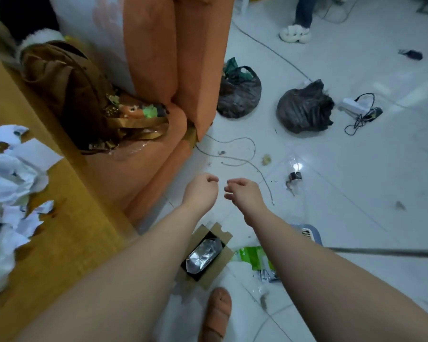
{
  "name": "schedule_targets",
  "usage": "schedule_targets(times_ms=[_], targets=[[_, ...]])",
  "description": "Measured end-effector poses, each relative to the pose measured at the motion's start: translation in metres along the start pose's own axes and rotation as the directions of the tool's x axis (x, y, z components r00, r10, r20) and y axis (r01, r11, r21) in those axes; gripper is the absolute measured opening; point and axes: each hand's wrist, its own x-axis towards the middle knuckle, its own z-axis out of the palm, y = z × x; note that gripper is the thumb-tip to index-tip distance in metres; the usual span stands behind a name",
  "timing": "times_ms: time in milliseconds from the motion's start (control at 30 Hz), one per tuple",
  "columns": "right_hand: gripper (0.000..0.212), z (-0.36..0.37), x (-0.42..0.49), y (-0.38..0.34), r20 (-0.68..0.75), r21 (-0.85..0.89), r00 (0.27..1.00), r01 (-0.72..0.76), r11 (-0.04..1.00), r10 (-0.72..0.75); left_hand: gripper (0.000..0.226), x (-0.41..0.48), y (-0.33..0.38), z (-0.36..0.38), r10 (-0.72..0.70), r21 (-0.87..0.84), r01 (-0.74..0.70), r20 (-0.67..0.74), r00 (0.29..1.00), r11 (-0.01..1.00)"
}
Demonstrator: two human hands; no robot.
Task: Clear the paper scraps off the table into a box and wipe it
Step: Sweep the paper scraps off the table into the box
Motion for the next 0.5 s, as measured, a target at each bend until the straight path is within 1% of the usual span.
schedule_targets(times_ms=[67, 133, 200, 233, 300, 367, 500], targets=[[0.015, -0.02, 0.018, 0.026, 0.023, -0.062, 0.997, -0.073, 0.995, 0.074, 0.03, 0.016, -0.024, 0.009, -0.082, 0.139, 0.083, -0.012, 0.997, 0.987], [0.013, -0.032, 0.034, 0.054, -0.002, -0.118, 0.993, -0.12, 0.986, 0.121, 0.027, 0.029, -0.047, 0.017, -0.162, 0.258, 0.168, -0.043, 0.986, 0.952], [0.017, -0.036, 0.048, 0.08, -0.014, -0.153, 0.985, -0.169, 0.974, 0.169, 0.025, 0.039, -0.065, 0.032, -0.216, 0.317, 0.228, -0.071, 0.974, 0.921], [0.019, -0.036, 0.055, 0.099, -0.004, -0.176, 0.978, -0.208, 0.962, 0.211, 0.024, 0.039, -0.074, 0.045, -0.242, 0.335, 0.248, -0.061, 0.968, 0.909], [0.019, -0.032, 0.062, 0.123, 0.019, -0.198, 0.966, -0.248, 0.948, 0.257, 0.024, 0.04, -0.087, 0.066, -0.272, 0.341, 0.259, -0.012, 0.962, 0.904], [0.022, -0.027, 0.071, 0.146, 0.041, -0.195, 0.959, -0.268, 0.944, 0.281, 0.024, 0.053, -0.102, 0.089, -0.272, 0.386, 0.235, 0.043, 0.961, 0.892], [0.031, -0.018, 0.089, 0.184, 0.052, -0.196, 0.952, -0.286, 0.938, 0.302, 0.025, 0.081, -0.147, 0.117, -0.265, 0.482, 0.2, 0.069, 0.962, 0.853]])
